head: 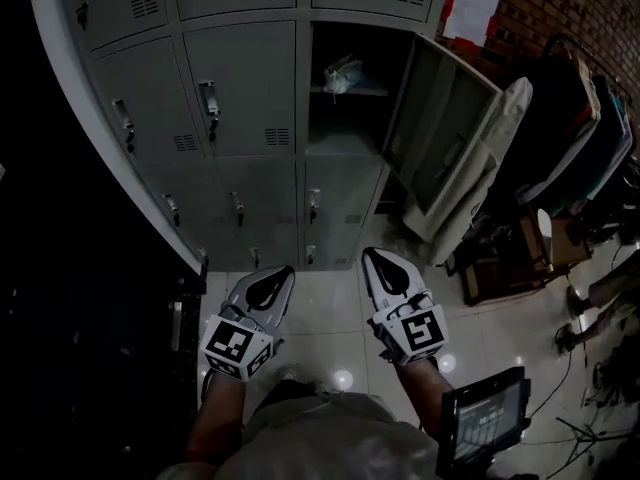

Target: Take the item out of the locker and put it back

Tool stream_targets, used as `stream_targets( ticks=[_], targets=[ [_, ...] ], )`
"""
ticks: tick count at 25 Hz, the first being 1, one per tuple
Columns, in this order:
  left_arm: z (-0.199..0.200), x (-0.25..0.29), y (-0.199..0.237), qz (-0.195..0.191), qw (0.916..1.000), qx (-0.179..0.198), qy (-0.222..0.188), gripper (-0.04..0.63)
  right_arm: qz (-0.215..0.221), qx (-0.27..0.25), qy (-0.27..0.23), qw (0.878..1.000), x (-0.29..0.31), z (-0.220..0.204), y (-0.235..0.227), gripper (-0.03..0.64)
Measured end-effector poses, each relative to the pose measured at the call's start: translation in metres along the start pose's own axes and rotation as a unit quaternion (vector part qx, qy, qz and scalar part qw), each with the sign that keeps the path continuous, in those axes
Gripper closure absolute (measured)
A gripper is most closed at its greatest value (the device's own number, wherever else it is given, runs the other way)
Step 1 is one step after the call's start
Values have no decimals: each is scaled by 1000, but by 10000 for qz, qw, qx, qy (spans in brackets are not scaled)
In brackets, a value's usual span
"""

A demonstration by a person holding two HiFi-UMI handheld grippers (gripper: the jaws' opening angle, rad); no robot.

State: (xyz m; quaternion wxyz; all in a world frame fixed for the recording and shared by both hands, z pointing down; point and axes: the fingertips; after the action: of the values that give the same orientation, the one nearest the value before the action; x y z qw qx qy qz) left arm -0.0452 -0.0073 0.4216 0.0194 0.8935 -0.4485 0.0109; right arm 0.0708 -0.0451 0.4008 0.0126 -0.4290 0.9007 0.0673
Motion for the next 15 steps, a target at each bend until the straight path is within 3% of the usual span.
stream_targets(
  ticks=[15],
  targets=[
    [28, -18, 5, 11, 9996, 238, -163, 592, 91, 5, -285, 9996, -4, 28, 22, 617]
  ],
)
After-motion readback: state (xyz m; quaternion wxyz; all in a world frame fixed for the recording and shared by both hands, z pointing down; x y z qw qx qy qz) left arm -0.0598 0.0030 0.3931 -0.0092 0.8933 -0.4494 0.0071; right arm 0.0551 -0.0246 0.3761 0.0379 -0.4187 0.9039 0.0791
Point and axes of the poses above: the fingertips, and each gripper's own axes: x forward along the fingers, y to its left, z out of its top, and after that the axes turned 6 degrees about -z, right-handed
